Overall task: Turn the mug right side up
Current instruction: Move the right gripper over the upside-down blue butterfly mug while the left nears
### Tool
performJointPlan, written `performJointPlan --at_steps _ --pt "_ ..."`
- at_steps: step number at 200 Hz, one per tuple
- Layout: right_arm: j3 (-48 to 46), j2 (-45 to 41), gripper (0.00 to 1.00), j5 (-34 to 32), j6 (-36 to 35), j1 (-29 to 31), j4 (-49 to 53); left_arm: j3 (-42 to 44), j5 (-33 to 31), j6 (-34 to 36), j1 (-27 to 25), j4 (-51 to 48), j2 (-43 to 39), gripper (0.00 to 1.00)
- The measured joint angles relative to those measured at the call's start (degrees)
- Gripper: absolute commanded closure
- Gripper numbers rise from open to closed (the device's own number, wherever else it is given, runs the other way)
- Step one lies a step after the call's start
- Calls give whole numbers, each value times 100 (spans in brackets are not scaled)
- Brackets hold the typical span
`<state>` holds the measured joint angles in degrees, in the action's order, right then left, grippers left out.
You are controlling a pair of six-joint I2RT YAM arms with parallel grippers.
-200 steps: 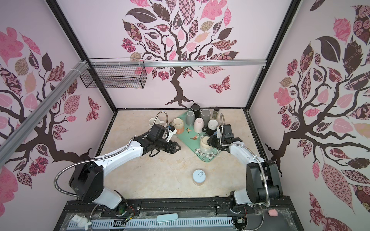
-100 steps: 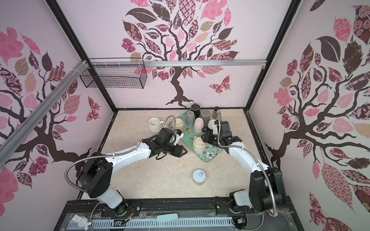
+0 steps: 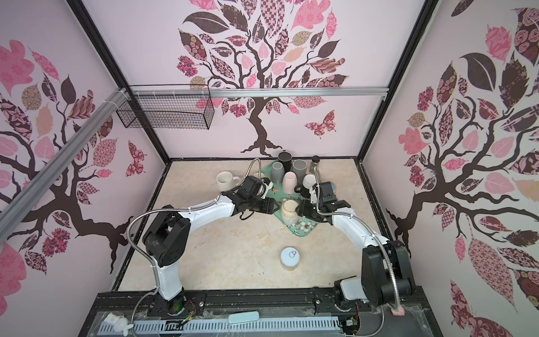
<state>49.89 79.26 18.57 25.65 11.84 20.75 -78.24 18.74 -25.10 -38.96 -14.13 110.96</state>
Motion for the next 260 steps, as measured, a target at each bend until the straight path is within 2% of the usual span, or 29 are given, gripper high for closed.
performJointPlan --at_steps 58,99,138,151,163,202,224,260 --pt "-61 398 48 748 232 0 -378 -136 205 -372 -87 142 350 49" --pt "284 682 47 691 96 -39 -278 -37 184 -503 -529 450 308 49" --pt "516 848 53 636 -68 -79 -181 195 170 -511 -968 544 72 48" --pt "514 850 53 688 -81 -66 -179 291 96 -509 -933 551 -59 48" --pt "514 850 49 704 -107 -24 -179 367 81 -511 -831 551 -179 48" --pt "514 831 42 822 -212 221 -192 518 52 -520 -243 586 -424 48" --pt "601 745 33 192 -223 254 -9 516 17 -452 -153 546 -448 47" --pt "1027 579 30 -1381 -118 114 323 518 59 -396 -256 468 -498 47"
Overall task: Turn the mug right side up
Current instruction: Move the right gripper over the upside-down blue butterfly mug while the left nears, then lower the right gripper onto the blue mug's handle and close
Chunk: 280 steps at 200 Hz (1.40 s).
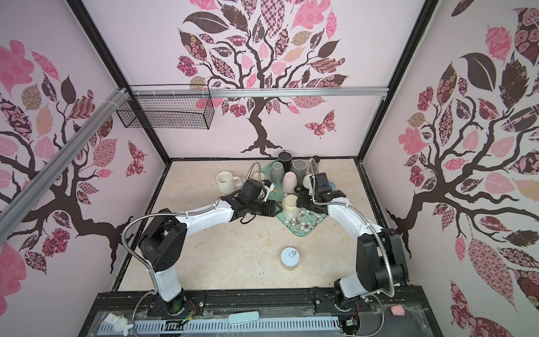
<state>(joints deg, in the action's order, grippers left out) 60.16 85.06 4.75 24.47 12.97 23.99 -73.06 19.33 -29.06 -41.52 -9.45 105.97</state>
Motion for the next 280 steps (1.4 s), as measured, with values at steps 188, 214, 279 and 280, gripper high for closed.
performJointPlan --at_steps 188,214,279,280 --pt "1198 1552 48 -2358 485 -48 590 1419 -820 925 374 -1025 -2909 43" --pt "1178 1545 57 -2363 391 -101 691 1491 -879 997 378 -1113 -3034 43" --pt "584 1123 81 -2361 98 -234 553 1598 -951 1108 378 -1261 -3171 43" --pt "584 1123 81 -2363 70 -243 553 1598 -951 1108 378 -1261 -3174 43"
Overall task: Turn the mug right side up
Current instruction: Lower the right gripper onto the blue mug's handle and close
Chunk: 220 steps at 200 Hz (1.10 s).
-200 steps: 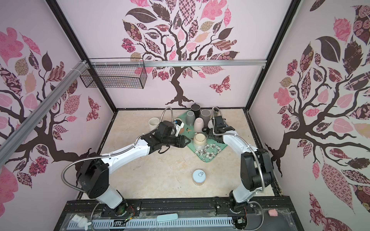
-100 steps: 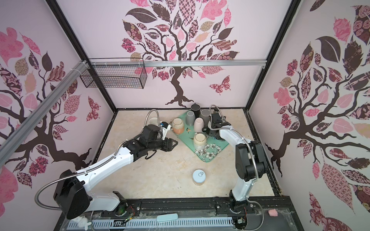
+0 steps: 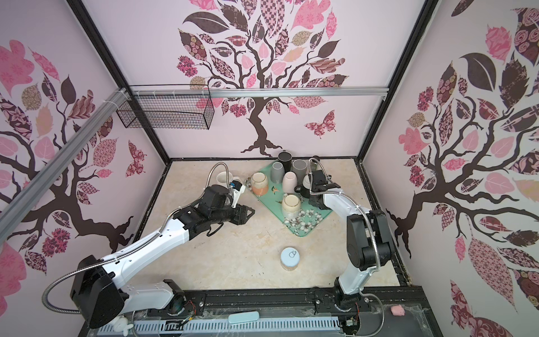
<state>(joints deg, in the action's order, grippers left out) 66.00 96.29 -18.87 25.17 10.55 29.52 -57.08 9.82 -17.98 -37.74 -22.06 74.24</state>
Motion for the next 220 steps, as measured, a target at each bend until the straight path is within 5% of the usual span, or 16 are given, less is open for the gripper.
performJointPlan --at_steps 29,61,108,175,220 --pt "2 0 86 50 -111 -61 -24 31 -22 7 0 0 -7 43" --pt "4 0 66 46 -245 -61 -26 72 -37 4 0 4 -11 43" --pt "107 4 66 11 -466 -66 2 85 -57 4 0 7 -11 43" --pt "308 170 93 -24 -695 -173 31 85 -72 4 0 7 -11 43" --pt "286 149 100 39 -798 -175 13 85 -74 7 0 7 -7 43"
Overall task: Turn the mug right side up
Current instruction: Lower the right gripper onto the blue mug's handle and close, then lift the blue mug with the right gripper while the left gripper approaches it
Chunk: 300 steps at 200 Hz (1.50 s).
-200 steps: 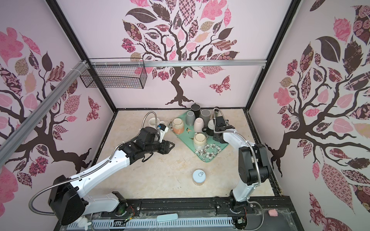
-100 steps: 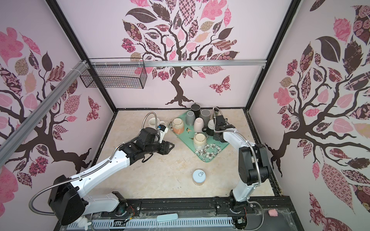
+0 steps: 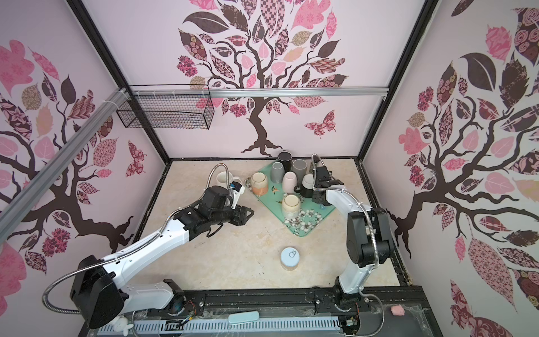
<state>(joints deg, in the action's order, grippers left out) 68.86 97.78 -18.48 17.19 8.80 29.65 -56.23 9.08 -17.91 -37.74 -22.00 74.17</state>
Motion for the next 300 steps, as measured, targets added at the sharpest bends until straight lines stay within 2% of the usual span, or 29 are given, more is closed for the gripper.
performJointPlan --at_steps 48,128,164,247,300 --pt "-487 -498 100 238 -98 -15 -166 0 2 -2 0 2 0 43" --pt "-1235 -1764 100 1086 -50 -13 -675 0 22 -26 0 153 0 43" --pt "-1495 -1897 100 1239 -26 -13 -1088 11 22 -68 11 234 0 42" --pt "-1810 -1923 100 1491 216 -9 -1325 101 50 -181 22 317 -24 41" --pt "-1985 -2490 100 1825 669 -9 -1600 101 345 -466 90 505 -24 39"
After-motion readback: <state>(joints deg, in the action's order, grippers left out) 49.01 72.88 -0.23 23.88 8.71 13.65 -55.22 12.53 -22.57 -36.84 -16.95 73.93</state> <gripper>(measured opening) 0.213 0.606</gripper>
